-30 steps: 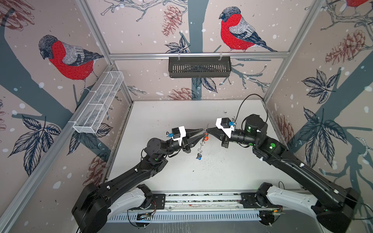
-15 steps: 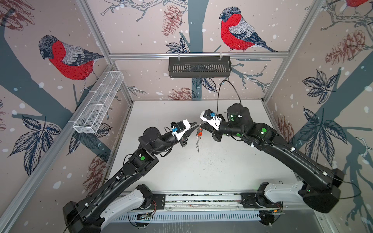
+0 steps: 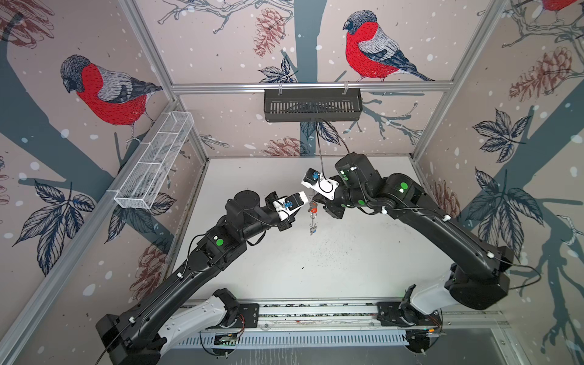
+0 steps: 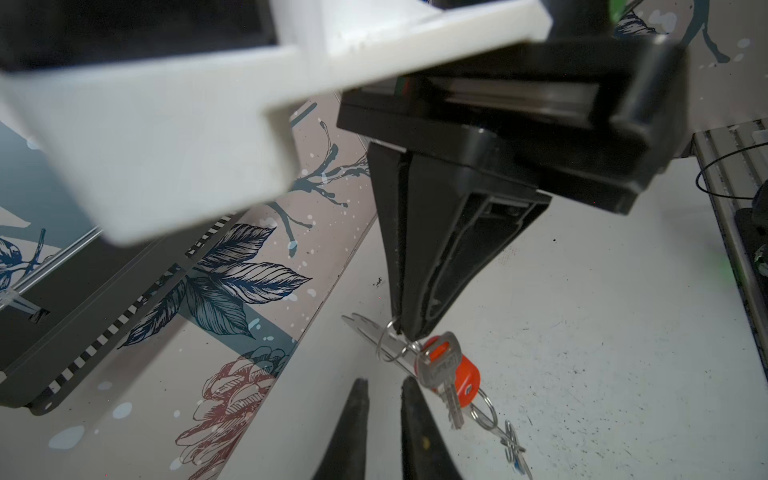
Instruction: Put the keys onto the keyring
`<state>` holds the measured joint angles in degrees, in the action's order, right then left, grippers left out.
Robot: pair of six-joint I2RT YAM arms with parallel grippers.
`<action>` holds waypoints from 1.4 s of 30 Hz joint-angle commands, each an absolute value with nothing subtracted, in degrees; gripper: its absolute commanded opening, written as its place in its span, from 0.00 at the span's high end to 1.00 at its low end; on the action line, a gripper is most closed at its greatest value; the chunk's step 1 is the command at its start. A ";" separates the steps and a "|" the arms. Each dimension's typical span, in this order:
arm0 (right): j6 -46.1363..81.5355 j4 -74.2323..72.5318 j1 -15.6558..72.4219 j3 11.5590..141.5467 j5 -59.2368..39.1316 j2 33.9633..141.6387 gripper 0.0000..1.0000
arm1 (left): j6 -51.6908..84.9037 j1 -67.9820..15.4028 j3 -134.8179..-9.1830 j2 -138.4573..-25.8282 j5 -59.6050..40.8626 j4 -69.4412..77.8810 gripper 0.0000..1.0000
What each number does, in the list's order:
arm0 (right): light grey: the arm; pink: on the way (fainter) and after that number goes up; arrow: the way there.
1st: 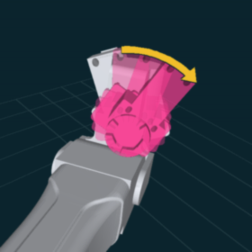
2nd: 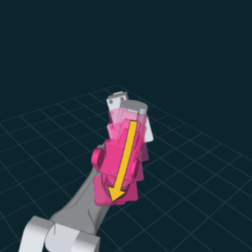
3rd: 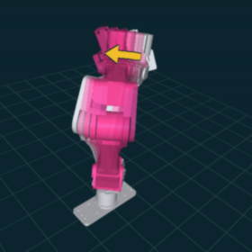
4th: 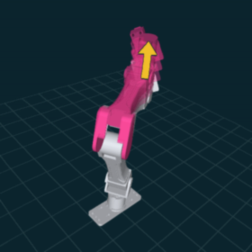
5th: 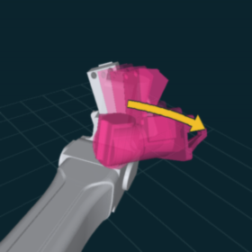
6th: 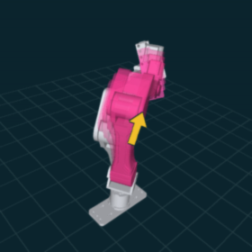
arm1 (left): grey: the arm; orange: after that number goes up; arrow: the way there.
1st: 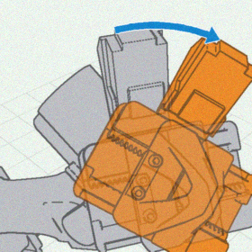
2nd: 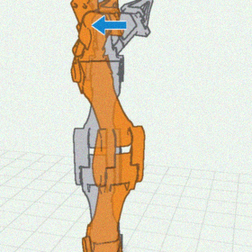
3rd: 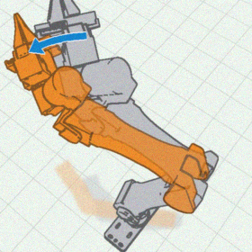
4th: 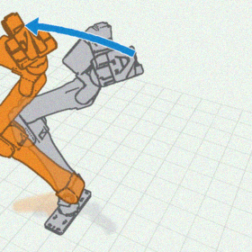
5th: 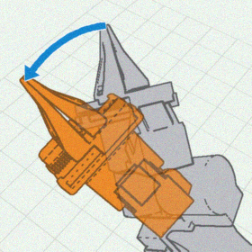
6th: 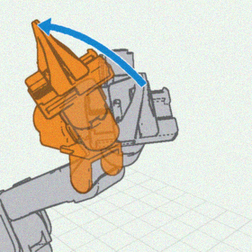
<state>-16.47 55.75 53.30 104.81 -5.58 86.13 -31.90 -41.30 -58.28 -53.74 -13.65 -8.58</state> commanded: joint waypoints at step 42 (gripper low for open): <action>-19.69 50.14 53.78 98.64 -13.62 80.77 1.00 | -39.66 -41.22 -64.36 -59.02 -27.67 -15.23 0.93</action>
<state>-19.70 52.73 53.58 98.65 -11.60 80.97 -37.93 -41.25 -63.79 -59.20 -24.64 -14.63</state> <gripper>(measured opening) 0.057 0.081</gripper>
